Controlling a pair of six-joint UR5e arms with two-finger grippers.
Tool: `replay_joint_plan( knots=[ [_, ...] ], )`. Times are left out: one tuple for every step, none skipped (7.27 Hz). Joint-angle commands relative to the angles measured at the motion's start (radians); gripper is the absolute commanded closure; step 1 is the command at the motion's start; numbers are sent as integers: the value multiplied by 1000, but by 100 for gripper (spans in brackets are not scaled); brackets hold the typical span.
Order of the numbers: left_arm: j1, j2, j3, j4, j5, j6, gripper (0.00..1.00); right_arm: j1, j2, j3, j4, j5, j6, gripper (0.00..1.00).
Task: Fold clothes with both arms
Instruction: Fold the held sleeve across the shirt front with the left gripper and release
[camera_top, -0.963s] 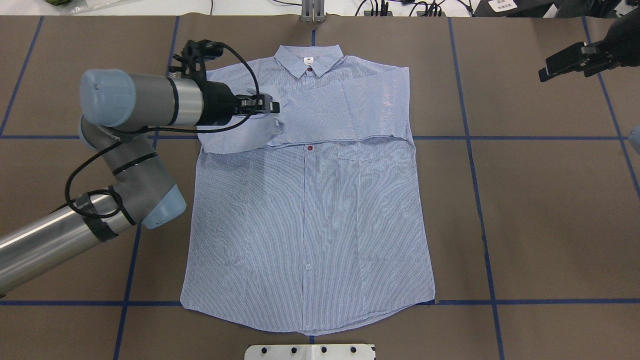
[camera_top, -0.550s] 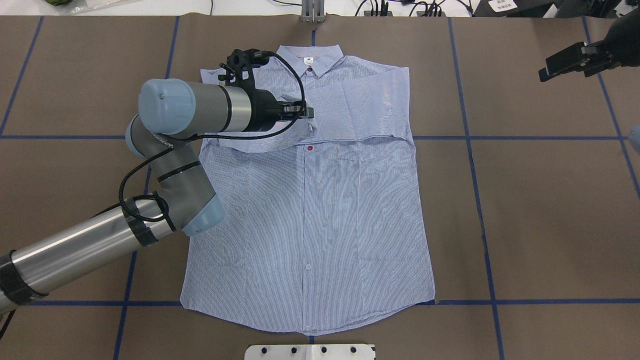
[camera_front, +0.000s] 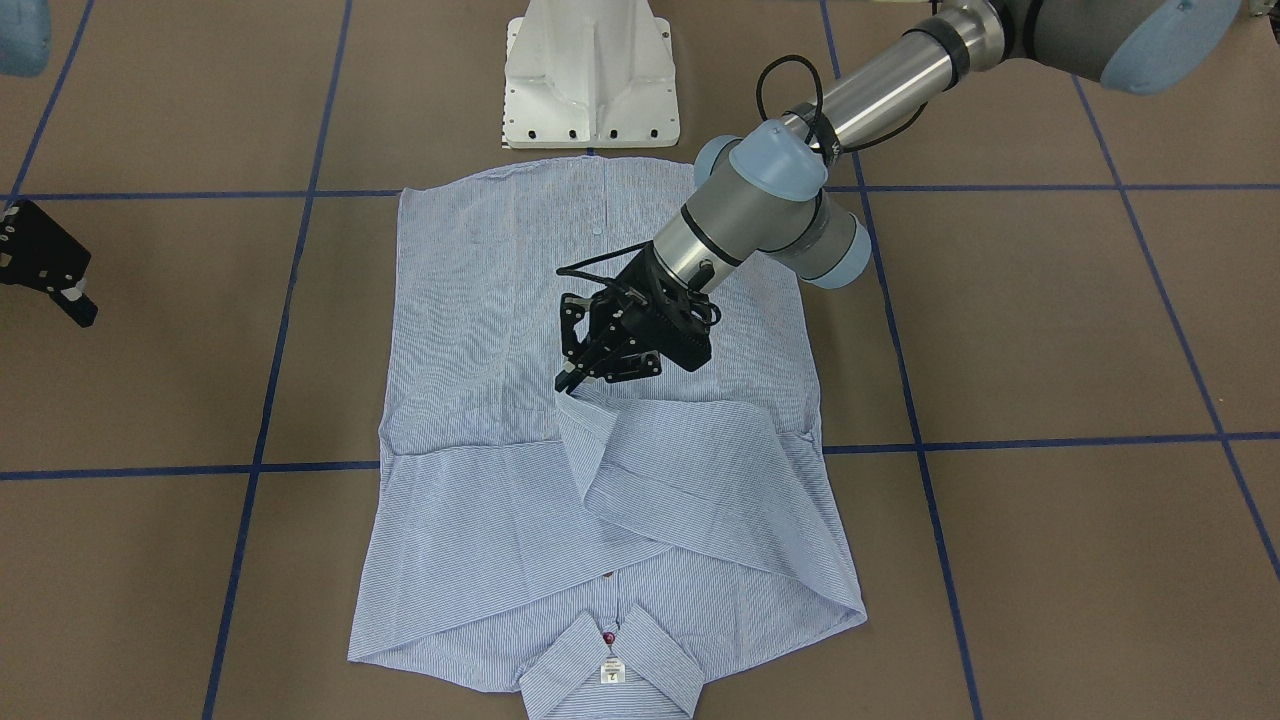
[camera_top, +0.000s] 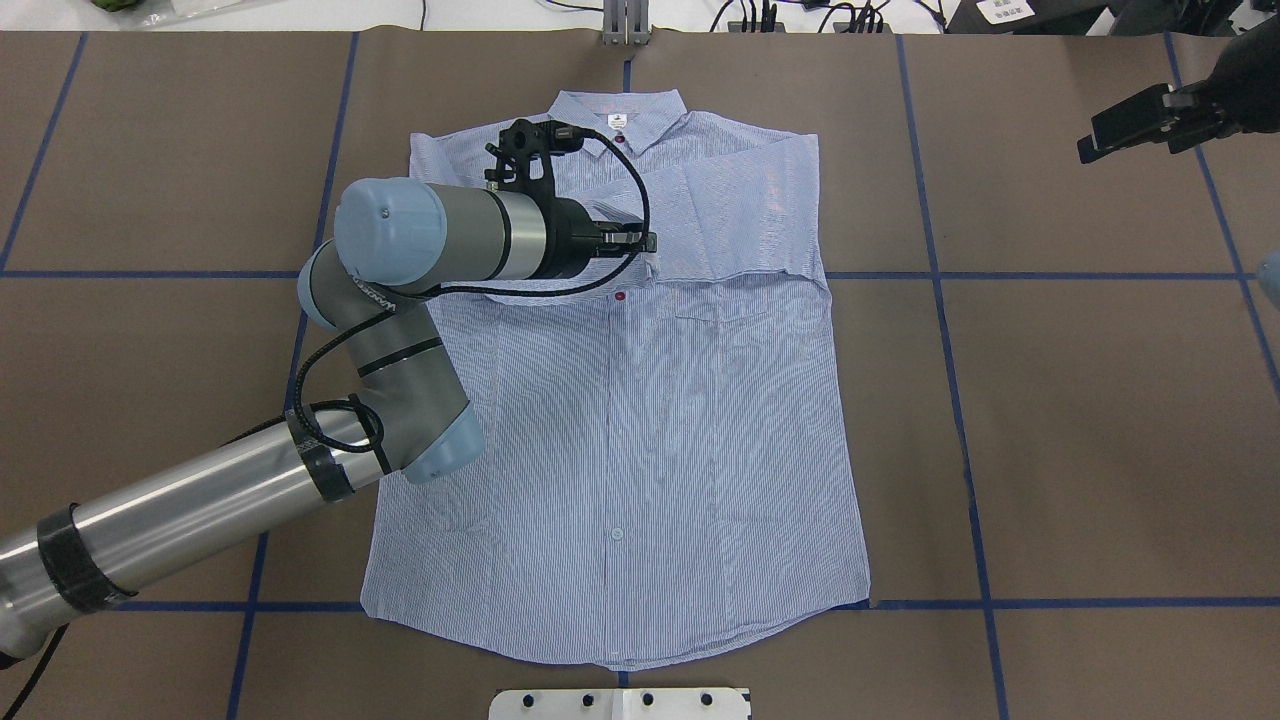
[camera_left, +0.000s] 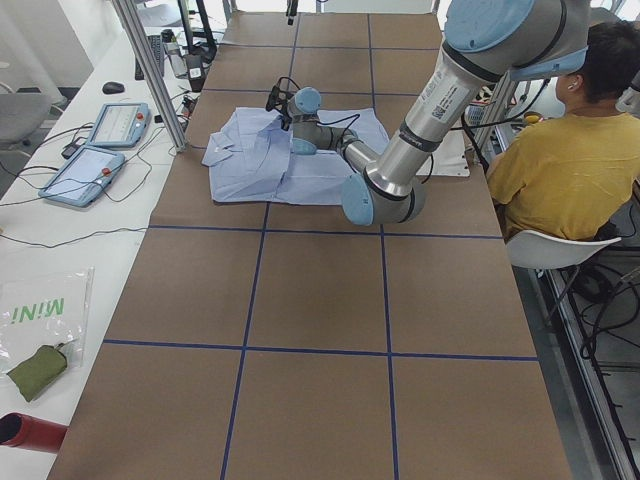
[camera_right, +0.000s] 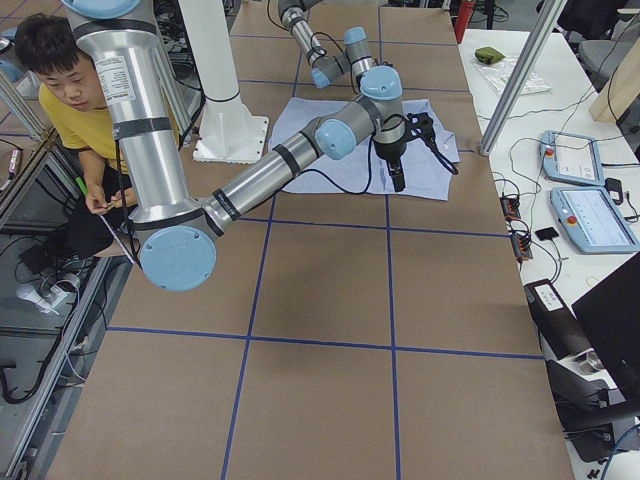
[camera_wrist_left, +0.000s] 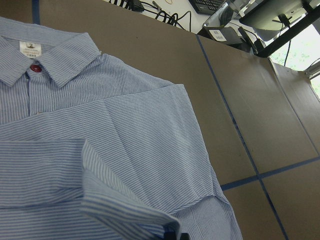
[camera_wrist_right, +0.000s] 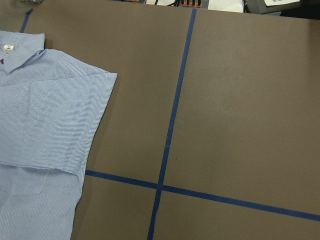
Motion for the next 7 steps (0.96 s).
replay_joint_plan(
  knots=[
    [32, -9, 1, -3, 12, 120, 100, 0, 2, -2, 0, -2, 0, 0],
    [43, -9, 3, -3, 34, 126, 100, 0, 2, -2, 0, -2, 0, 0],
    [55, -6, 4, -3, 35, 142, 100, 0, 2, -2, 0, -2, 0, 0],
    [65, -7, 4, -3, 43, 153, 100, 0, 5, 0, 0, -2, 11, 0],
    [75, -7, 4, -3, 42, 150, 31, 0, 5, 0, 0, -2, 17, 0],
    [83, -9, 1, -5, 42, 138, 0, 0, 7, 3, 0, -2, 23, 0],
    [83, -10, -5, 1, 42, 138, 0, 0, 9, 7, 2, 0, 46, 0]
  ],
)
